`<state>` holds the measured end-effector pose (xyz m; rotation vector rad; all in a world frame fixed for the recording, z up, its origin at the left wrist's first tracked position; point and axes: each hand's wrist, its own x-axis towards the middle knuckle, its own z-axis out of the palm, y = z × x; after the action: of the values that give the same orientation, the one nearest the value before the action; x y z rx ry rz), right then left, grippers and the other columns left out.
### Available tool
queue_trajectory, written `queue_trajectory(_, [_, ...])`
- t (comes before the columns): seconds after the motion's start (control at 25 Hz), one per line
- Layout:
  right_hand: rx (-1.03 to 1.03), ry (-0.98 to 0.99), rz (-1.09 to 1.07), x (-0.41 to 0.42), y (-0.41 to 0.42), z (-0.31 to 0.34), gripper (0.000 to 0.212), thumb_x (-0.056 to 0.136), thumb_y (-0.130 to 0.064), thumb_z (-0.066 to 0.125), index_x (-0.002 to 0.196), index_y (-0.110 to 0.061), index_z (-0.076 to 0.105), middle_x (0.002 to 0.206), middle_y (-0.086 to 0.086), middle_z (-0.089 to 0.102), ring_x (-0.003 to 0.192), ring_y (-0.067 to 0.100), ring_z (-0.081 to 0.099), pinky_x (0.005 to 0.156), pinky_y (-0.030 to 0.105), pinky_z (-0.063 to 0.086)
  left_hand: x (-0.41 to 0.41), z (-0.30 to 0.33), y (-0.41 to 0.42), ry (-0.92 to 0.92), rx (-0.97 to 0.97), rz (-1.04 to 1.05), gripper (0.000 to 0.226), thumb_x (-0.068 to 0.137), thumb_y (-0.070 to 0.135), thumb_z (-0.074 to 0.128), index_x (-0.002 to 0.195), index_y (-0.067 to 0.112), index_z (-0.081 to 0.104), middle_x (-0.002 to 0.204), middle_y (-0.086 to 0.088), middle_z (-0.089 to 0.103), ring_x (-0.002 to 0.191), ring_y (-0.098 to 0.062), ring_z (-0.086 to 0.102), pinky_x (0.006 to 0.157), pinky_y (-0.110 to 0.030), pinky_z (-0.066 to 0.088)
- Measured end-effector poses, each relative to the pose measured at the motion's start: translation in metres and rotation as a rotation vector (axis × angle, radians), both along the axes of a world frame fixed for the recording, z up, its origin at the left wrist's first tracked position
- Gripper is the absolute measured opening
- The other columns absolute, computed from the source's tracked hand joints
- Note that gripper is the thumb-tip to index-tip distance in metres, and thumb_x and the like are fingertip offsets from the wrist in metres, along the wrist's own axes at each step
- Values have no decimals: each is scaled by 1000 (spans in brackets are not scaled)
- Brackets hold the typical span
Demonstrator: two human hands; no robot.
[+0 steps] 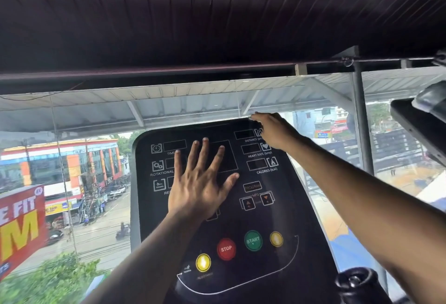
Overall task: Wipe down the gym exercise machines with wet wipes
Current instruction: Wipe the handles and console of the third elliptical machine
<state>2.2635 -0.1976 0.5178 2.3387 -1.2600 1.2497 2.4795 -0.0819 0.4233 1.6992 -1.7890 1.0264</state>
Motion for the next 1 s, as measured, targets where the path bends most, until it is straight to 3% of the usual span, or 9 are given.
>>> queue_trajectory(0.12, [-202, 25, 27, -13, 13, -26, 65, 85, 24, 52, 140, -10, 59, 145, 7, 58, 124, 26, 63, 96, 20, 44, 0, 0, -1, -5, -1, -1, 86, 94, 84, 4, 167, 38, 5, 175, -3, -7, 161, -23, -12, 128, -56, -8])
queue_trajectory(0.24, [-304, -36, 16, -23, 13, -49, 53, 86, 19, 58, 125, -13, 72, 129, 1, 69, 108, 23, 72, 94, 26, 53, 0, 1, -1, 0, 7, 6, 88, 92, 84, 2, 167, 38, 5, 175, -4, -8, 161, -23, -13, 128, -56, -7])
queue_trajectory(0.36, [-226, -202, -26, -17, 3, -39, 42, 92, 11, 59, 124, -12, 72, 126, 10, 71, 107, 28, 71, 94, 36, 57, -1, 0, 1, -9, 18, 15, 89, 91, 84, -1, 167, 38, 4, 175, -3, -9, 161, -23, -13, 128, -56, -7])
queue_trajectory(0.52, [-58, -351, -65, -16, 1, -27, 27, 100, -4, 54, 117, -7, 75, 112, 18, 74, 102, 35, 70, 79, 33, 54, -2, 1, 2, -8, 31, 28, 90, 89, 85, -5, 166, 38, 0, 175, -3, -12, 161, -23, -15, 128, -55, -8])
queue_trajectory(0.64, [-1, -368, -84, -31, 13, -54, 22, 97, -2, 54, 100, -3, 76, 100, 15, 76, 96, 33, 71, 65, 27, 45, -3, 1, 2, -9, 29, 25, 90, 89, 84, -5, 166, 38, 0, 175, -3, -11, 161, -23, -14, 128, -56, -7])
queue_trajectory(0.8, [-71, -354, -47, -48, 51, -109, 36, 96, 2, 55, 124, -13, 73, 125, 4, 71, 110, 22, 69, 86, 14, 44, -3, 1, 0, -11, 38, 37, 90, 89, 84, -5, 166, 38, -1, 175, -3, -13, 161, -24, -15, 128, -57, -7])
queue_trajectory(0.88, [-131, -359, -33, -48, 63, -123, 38, 96, 4, 56, 127, -13, 71, 126, 4, 70, 106, 20, 70, 85, 5, 38, -3, 1, 1, -11, 40, 39, 90, 89, 84, -4, 166, 37, -1, 175, -4, -12, 161, -24, -15, 128, -57, -7])
queue_trajectory(1.0, [-155, -322, 24, -44, 51, -108, 36, 99, 1, 55, 129, -12, 69, 128, 5, 70, 108, 24, 71, 86, 3, 37, -3, 3, 3, -8, 44, 31, 91, 89, 85, -5, 167, 37, 1, 175, -4, -11, 161, -24, -14, 128, -57, -7])
